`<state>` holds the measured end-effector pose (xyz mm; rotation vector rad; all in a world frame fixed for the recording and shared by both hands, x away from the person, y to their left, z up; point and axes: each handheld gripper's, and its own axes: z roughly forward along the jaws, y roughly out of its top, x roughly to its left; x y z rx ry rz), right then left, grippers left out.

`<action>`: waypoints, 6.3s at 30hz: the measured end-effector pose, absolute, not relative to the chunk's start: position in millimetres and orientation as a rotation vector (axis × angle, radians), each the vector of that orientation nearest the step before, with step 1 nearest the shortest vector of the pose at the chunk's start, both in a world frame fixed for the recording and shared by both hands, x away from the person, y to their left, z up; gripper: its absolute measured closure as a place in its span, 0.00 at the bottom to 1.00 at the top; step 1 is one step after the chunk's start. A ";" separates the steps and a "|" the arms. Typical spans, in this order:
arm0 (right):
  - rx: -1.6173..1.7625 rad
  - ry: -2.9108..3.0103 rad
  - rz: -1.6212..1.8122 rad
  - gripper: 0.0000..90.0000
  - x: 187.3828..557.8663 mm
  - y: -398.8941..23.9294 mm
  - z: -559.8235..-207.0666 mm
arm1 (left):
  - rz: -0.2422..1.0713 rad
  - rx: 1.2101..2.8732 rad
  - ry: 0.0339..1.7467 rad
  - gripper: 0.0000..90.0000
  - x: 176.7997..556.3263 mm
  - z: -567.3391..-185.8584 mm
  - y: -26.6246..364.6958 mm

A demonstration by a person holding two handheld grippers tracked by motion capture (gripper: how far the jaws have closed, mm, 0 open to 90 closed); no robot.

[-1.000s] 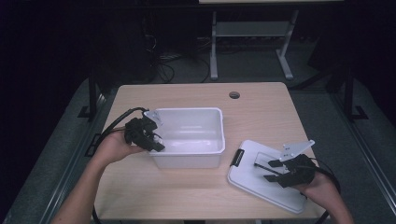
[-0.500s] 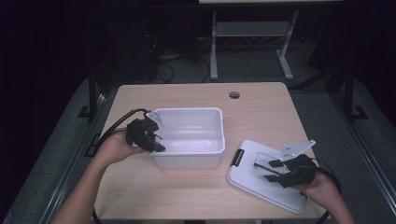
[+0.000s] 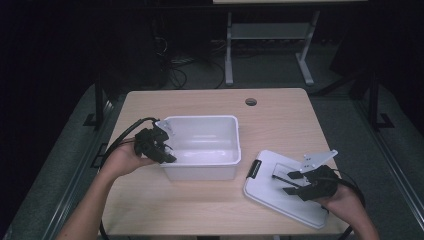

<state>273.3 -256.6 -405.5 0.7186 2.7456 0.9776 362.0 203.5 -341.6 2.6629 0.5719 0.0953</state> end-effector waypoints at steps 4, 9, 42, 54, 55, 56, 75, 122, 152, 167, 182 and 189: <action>0.724 2.743 0.976 0.50 273.3 -255.8 -404.8 | 0.092 2.659 0.571 0.65 362.3 -341.8 203.1; 0.720 2.744 0.978 0.50 273.5 -255.2 -405.5 | 0.094 2.649 0.572 0.65 360.7 -338.8 204.4; 0.718 2.750 0.953 0.50 273.2 -253.2 -402.7 | 0.214 2.563 0.562 0.56 322.9 -291.0 235.6; 0.720 2.752 0.954 0.51 273.9 -251.0 -404.5 | 0.253 2.538 0.595 0.54 304.7 -291.4 256.4; 0.720 2.752 0.951 0.51 274.0 -251.0 -404.3 | 0.254 2.535 0.601 0.54 303.0 -291.9 258.1; 0.718 2.750 0.950 0.51 274.1 -251.0 -404.3 | 0.260 2.537 0.598 0.54 302.0 -292.2 259.9; 0.715 2.749 0.941 0.53 273.1 -250.2 -404.8 | 0.304 2.500 0.646 0.49 277.0 -308.7 287.7; 0.713 2.782 0.731 0.91 293.8 -247.3 -403.9 | 0.307 2.447 0.693 0.44 254.5 -383.2 296.4; 0.686 2.852 0.719 0.94 304.1 -251.3 -403.8 | 0.303 2.445 0.697 0.40 249.5 -405.4 294.5; 0.639 2.836 0.741 0.94 298.5 -258.6 -383.8 | 0.297 2.448 0.702 0.39 248.7 -408.2 294.1; 0.570 2.816 0.764 0.94 292.7 -264.4 -348.2 | 0.281 2.439 0.712 0.38 248.6 -409.3 294.9; 0.538 2.807 0.772 0.94 291.5 -264.1 -329.0 | 0.272 2.437 0.716 0.37 248.5 -411.3 295.5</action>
